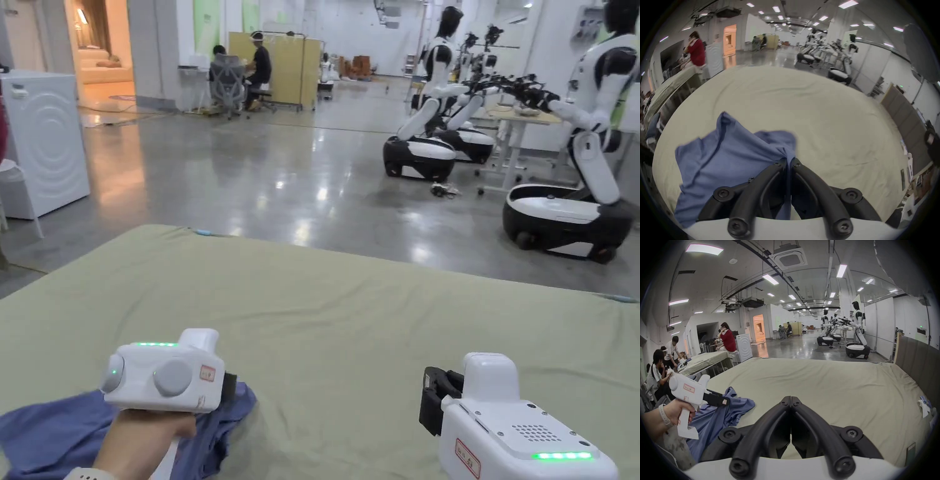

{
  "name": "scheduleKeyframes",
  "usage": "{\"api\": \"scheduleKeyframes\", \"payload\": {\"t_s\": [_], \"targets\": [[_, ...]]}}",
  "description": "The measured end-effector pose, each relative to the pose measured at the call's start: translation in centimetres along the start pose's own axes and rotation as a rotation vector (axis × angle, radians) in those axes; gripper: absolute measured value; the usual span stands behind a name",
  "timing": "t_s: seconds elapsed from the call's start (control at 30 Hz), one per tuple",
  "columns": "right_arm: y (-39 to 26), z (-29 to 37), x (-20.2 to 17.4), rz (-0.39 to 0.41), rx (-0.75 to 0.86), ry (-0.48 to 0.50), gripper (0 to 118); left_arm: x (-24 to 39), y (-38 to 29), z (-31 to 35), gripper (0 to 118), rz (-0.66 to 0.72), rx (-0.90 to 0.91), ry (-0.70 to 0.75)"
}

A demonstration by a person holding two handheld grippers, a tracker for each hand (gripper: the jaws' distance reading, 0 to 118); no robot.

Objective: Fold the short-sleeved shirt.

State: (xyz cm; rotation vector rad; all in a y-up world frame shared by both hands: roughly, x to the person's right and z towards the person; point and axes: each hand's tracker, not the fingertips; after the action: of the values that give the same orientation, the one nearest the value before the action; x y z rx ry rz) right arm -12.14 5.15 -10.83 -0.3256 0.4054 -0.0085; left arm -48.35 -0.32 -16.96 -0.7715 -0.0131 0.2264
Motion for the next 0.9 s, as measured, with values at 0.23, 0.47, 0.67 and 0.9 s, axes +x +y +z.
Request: {"api": "scheduleKeyframes", "payload": {"t_s": [0.23,0.47,0.67,0.9], "targets": [[-0.3,4.1,6.8,-0.047,0.029,-0.127,0,15.6,4.5,2.0,6,-0.184,0.093,-0.244],[-1.6,8.1,15.1,-0.081,0.038,-0.266,0,32.1,5.0,0.7,6,-0.291,0.088,-0.494],[-4.2,10.0,21.3,-0.094,0.019,-0.364,0,41.4,-0.2,-7.0,6,-0.398,-0.051,-0.455],[-5.5,11.3,23.9,-0.118,-0.025,-0.403,0,42.5,-6.0,-14.9,5,-0.356,-0.176,-0.367]]}}
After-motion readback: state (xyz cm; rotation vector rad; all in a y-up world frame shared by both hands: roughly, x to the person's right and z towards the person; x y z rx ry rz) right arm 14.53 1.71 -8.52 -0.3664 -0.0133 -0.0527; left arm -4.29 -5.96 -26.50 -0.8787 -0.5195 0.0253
